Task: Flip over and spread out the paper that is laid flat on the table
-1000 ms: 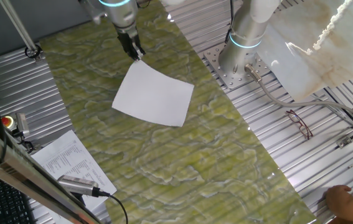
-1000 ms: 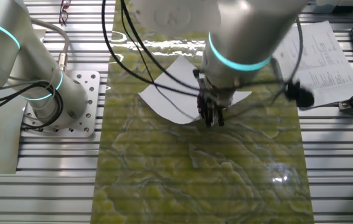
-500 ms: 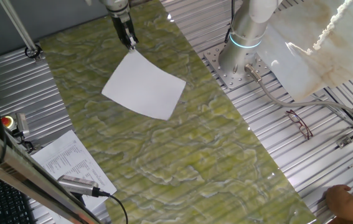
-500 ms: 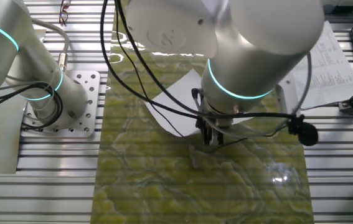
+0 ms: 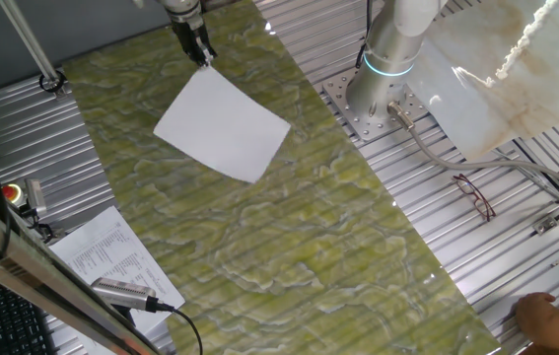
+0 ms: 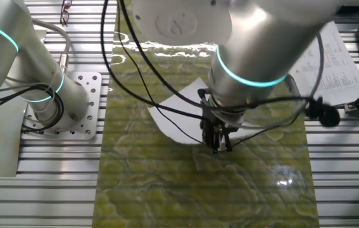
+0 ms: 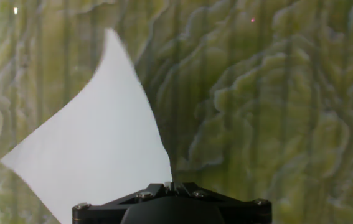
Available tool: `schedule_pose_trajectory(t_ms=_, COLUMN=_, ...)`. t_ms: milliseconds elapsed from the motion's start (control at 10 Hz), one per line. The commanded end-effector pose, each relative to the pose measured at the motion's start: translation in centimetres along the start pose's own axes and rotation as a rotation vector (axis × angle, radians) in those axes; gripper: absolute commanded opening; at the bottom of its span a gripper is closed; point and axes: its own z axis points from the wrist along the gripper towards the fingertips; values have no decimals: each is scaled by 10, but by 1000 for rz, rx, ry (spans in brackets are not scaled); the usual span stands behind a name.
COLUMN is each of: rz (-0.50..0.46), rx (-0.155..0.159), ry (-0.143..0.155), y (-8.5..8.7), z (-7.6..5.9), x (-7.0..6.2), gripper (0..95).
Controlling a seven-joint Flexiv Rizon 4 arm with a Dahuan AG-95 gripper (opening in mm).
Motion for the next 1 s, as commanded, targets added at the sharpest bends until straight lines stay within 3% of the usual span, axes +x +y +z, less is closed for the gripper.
schedule_pose_trajectory(t_ms=100, rz=-327, rx=288, ry=37, y=-37, z=-10, x=20, gripper=0)
schedule_pose_trajectory(t_ms=300, rz=-325, rx=279, ry=42, y=-37, z=-22, x=23, gripper=0)
schedule_pose_trajectory(t_ms=400, rz=-290, rx=240, ry=27, y=-35, z=-21, x=19, gripper=0)
schedule_pose_trajectory(t_ms=600, rz=-118, rx=84, ry=-42, y=-35, z=-21, x=19, gripper=0)
schedule_pose_trajectory(t_ms=700, rz=-58, rx=34, ry=-58, y=-35, z=-21, x=19, gripper=0)
schedule_pose_trajectory(t_ms=900, rz=225, rx=-155, ry=-90, y=-35, z=-21, x=19, gripper=0)
schedule_pose_trajectory(t_ms=1000, rz=251, rx=-163, ry=-101, y=-35, z=-21, x=19, gripper=0)
